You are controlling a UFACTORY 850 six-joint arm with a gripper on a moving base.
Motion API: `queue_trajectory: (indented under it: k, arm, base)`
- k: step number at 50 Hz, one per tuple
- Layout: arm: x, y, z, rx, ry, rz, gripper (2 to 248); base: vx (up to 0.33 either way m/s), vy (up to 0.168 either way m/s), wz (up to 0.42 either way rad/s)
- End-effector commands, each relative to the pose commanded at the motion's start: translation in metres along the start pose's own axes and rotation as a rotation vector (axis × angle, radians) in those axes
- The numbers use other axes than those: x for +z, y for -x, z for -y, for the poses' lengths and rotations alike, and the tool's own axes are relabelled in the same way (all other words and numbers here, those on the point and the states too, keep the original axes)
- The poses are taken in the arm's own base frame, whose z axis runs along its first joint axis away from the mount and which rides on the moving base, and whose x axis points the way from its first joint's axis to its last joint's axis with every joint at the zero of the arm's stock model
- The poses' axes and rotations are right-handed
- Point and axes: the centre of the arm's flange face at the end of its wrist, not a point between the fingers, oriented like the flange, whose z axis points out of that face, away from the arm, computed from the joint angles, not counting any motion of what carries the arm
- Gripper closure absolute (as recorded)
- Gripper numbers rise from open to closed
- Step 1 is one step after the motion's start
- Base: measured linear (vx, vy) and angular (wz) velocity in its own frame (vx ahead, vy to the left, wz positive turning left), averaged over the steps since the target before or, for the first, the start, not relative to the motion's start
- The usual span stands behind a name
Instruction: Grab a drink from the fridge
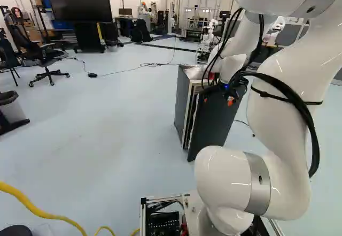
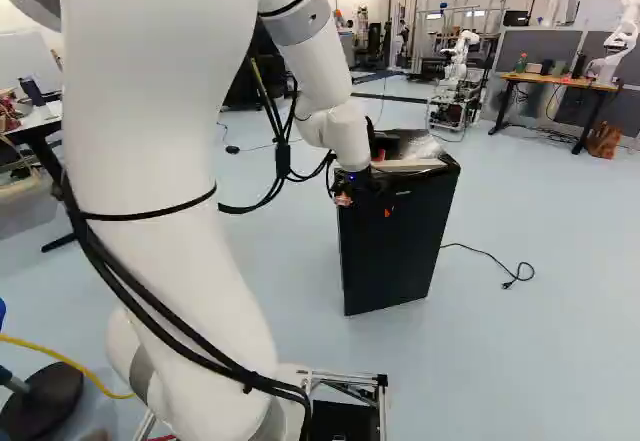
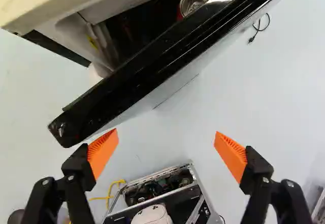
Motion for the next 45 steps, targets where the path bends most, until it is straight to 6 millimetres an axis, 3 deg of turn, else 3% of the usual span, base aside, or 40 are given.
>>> queue_trajectory:
  k: [13,45]
  arm:
    - [0.005,-0.012,0.004,-0.007,-0.003,-0.027,3]
    - [0.045,-0.023,0.007,-0.012,-0.007,-0.046,3]
  base:
    - [0.0,0.0,0.0]
    - [0.0,0.0,0.0]
